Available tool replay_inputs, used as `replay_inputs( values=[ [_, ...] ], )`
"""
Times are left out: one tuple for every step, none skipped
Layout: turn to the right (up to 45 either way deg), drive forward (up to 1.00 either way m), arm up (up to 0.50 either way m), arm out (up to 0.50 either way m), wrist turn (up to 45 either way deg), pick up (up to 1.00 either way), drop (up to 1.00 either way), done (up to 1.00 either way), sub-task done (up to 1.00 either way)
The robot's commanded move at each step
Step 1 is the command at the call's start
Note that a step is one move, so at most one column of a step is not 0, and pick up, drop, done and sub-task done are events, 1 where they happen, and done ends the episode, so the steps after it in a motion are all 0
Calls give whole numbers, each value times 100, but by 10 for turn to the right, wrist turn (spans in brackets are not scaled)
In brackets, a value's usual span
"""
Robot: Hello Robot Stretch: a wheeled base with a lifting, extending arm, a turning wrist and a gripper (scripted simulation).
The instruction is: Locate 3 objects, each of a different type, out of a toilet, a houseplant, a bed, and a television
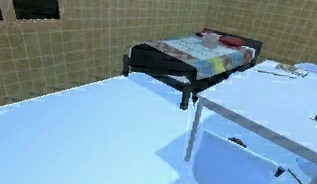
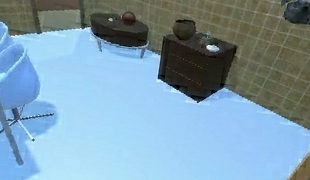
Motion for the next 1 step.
replay_inputs(
  values=[
    [450, 0, 0, 0, 0, 0, 0, 0, 0]
  ],
)
